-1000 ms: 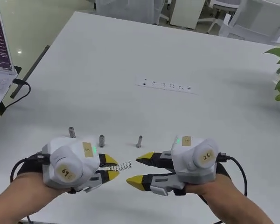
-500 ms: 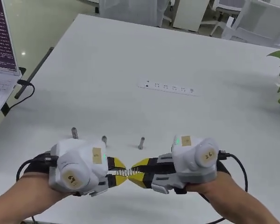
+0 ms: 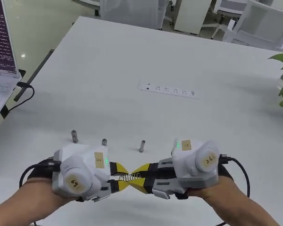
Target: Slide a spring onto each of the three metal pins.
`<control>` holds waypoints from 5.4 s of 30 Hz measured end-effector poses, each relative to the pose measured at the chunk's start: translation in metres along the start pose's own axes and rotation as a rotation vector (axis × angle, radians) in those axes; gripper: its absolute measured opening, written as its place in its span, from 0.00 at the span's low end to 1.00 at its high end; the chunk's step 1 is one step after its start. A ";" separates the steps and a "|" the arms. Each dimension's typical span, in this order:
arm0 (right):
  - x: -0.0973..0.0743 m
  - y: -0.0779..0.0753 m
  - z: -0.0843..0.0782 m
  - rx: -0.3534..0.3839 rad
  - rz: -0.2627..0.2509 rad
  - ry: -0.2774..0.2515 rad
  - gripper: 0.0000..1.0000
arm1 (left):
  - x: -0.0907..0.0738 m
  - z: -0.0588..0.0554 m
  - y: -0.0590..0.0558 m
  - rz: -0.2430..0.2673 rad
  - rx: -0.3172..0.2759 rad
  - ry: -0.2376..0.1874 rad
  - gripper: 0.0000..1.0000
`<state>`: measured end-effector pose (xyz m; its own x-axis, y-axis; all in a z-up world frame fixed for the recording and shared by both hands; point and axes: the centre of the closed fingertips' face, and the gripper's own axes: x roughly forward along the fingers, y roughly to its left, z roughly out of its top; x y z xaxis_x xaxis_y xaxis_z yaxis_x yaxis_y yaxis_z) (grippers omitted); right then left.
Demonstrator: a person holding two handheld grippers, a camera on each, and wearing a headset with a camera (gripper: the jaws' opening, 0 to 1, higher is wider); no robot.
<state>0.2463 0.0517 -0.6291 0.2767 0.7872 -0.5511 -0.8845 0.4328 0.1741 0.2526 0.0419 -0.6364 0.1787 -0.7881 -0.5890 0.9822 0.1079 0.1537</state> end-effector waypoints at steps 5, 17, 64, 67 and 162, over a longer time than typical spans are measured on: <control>-0.005 -0.007 -0.002 0.027 -0.029 -0.010 0.08 | -0.007 -0.009 0.006 0.046 -0.085 -0.020 0.06; -0.018 -0.029 -0.017 0.068 -0.105 0.007 0.08 | -0.031 -0.037 0.026 0.180 -0.264 -0.044 0.12; 0.002 -0.190 -0.029 -0.011 -0.212 0.299 0.08 | -0.112 -0.102 0.094 0.640 -0.643 -0.102 0.46; 0.008 -0.189 -0.037 -0.030 -0.199 0.339 0.08 | -0.116 -0.101 0.095 0.652 -0.649 -0.102 0.47; 0.000 -0.142 -0.055 -0.032 -0.320 0.325 0.47 | -0.133 -0.108 0.110 0.660 -0.699 -0.144 0.50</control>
<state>0.3509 -0.0342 -0.6988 0.4102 0.4349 -0.8016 -0.7863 0.6140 -0.0693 0.3430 0.2239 -0.6272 0.7431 -0.5013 -0.4433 0.5076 0.8539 -0.1147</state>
